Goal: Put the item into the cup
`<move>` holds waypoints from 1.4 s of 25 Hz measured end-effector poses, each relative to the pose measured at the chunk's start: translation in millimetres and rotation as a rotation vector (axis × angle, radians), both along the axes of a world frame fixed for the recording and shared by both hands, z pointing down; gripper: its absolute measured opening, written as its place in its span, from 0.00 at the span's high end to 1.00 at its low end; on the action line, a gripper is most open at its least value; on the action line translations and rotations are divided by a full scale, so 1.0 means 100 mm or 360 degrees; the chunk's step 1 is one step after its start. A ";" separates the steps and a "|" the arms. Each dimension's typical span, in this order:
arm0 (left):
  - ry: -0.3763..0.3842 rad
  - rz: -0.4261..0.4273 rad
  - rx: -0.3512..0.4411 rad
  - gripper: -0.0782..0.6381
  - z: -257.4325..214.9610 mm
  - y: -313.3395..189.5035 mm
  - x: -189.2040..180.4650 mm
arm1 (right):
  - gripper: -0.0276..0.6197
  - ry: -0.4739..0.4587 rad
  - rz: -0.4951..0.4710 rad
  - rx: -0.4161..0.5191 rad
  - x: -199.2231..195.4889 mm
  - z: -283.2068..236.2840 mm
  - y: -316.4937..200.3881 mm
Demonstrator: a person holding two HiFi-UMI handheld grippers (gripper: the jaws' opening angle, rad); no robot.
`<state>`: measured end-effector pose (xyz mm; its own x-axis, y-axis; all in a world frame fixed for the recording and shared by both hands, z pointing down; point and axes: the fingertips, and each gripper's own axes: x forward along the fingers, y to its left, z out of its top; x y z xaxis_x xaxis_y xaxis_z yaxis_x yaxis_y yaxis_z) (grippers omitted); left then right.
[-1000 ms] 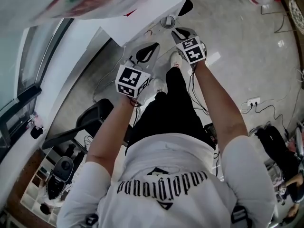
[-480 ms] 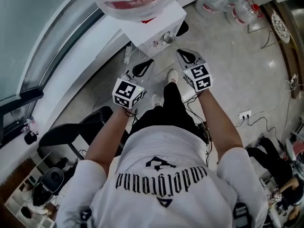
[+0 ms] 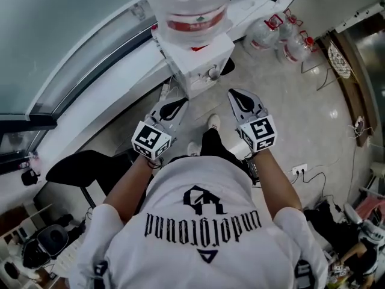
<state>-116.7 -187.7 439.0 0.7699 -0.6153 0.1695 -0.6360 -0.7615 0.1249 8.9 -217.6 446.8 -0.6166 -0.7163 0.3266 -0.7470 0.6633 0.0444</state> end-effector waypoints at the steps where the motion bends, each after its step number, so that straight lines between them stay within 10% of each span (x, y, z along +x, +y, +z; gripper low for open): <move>1: 0.0018 -0.0004 0.0025 0.87 -0.13 0.08 -0.03 | 0.93 -0.0012 -0.0006 0.0025 -0.03 -0.12 0.09; 9: 0.0052 0.0016 0.0254 0.87 -0.88 0.59 -0.15 | 0.93 -0.0081 -0.0054 0.0220 -0.21 -0.92 0.74; 23: 0.0138 0.0029 0.0293 0.87 -1.27 0.93 -0.17 | 0.93 -0.0093 -0.0123 0.0349 -0.08 -1.63 1.13; 35: 0.0223 -0.0016 0.0234 0.87 -1.41 1.18 0.81 | 0.93 -0.0146 -0.0193 0.0296 0.75 -1.54 1.54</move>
<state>-35.6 -69.4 298.4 0.7732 -0.6334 -0.0311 -0.6281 -0.7716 0.1004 84.2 -64.1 292.7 -0.7227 -0.6780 0.1342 -0.6692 0.7350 0.1098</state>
